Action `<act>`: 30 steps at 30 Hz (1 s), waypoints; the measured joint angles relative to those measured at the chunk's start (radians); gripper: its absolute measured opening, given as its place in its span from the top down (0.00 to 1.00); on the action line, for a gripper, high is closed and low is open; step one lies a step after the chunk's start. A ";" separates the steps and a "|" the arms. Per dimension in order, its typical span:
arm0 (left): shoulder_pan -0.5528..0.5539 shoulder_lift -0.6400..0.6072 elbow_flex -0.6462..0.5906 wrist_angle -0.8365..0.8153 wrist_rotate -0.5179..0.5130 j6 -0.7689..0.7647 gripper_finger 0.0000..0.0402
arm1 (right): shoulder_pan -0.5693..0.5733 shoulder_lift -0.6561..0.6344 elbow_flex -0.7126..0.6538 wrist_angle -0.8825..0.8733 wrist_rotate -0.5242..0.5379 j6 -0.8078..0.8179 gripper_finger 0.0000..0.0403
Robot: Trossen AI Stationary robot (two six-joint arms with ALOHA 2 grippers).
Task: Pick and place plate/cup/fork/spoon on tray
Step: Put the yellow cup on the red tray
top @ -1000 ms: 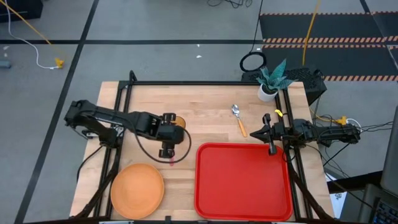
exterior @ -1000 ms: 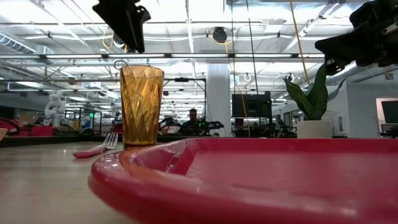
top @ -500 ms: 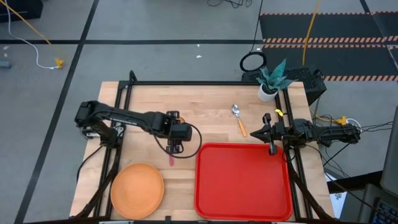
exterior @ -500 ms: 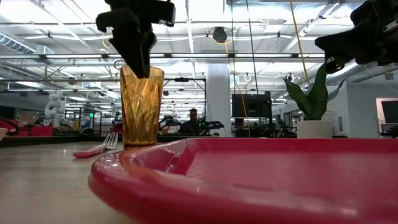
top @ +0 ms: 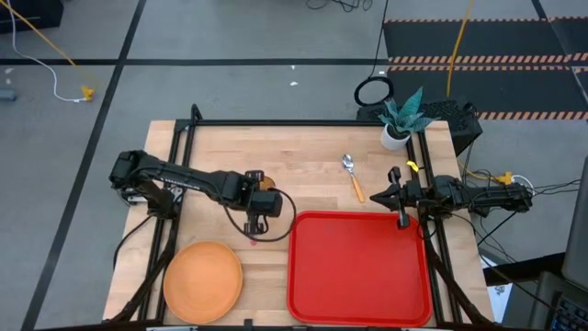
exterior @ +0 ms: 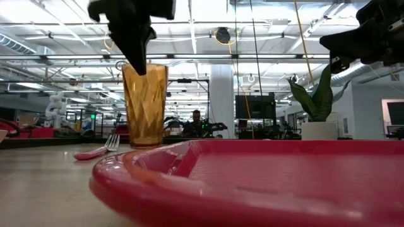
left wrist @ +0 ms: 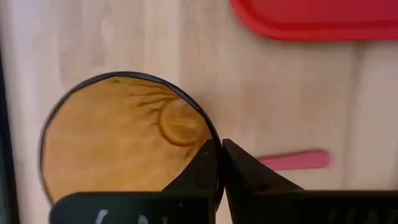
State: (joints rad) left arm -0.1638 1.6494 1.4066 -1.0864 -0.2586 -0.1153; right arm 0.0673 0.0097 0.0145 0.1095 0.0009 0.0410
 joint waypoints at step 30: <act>-0.329 0.001 0.571 0.004 -0.091 0.200 0.98 | 0.000 0.000 0.000 0.154 0.002 0.026 1.00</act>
State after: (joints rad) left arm -0.4925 1.6501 1.9776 -1.0825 -0.3497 0.0843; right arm 0.0673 0.0101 0.0147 0.2636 0.0032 0.0669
